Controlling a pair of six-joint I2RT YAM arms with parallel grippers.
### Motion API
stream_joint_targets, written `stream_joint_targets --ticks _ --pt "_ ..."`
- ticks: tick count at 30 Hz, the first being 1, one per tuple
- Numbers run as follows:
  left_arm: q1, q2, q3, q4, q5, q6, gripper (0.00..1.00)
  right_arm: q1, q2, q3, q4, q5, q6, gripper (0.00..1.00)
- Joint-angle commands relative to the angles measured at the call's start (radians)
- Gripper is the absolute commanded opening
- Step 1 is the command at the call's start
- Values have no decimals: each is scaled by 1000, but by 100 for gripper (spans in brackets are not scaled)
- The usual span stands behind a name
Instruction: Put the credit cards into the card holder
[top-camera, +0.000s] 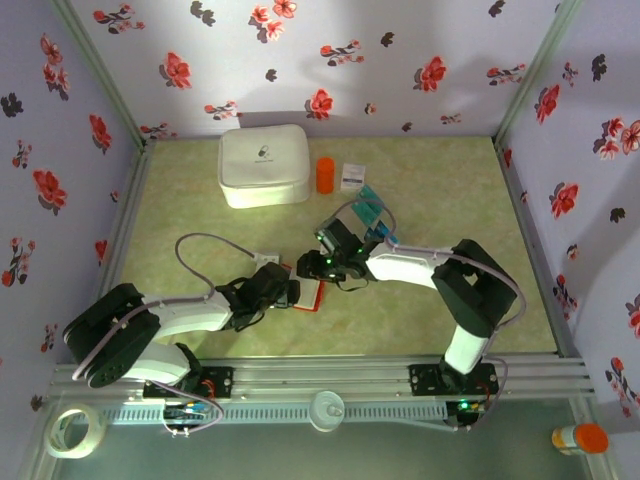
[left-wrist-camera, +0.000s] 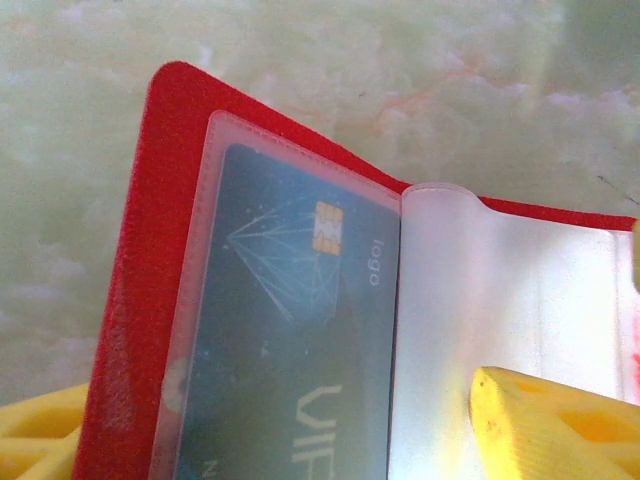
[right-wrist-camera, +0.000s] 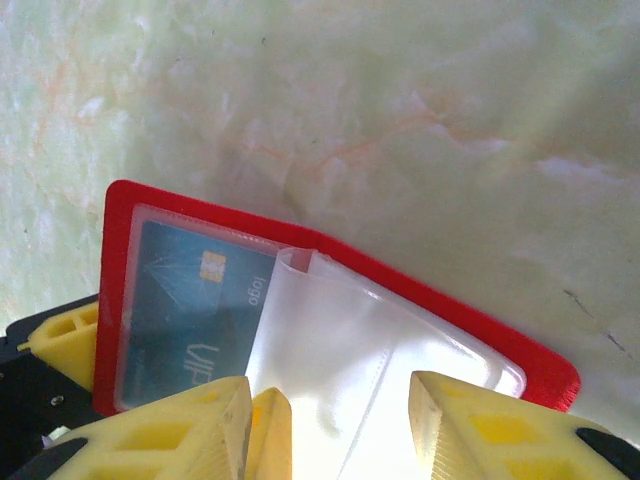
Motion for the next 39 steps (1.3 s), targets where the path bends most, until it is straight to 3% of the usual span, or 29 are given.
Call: stream_joint_targets --ticks 1,19,26,39 --pt "-4 8 -28 -7 57 -11 75 9 37 1 44 15 42 46" --pt "-5 -8 -26 -7 57 -8 76 7 111 -1 98 -4 112 47" --pt "-5 -17 -22 -23 49 -8 85 -3 107 -21 157 -36 145 47" --pt "-5 -30 -19 -36 38 -7 89 -17 93 -33 213 -83 170 47"
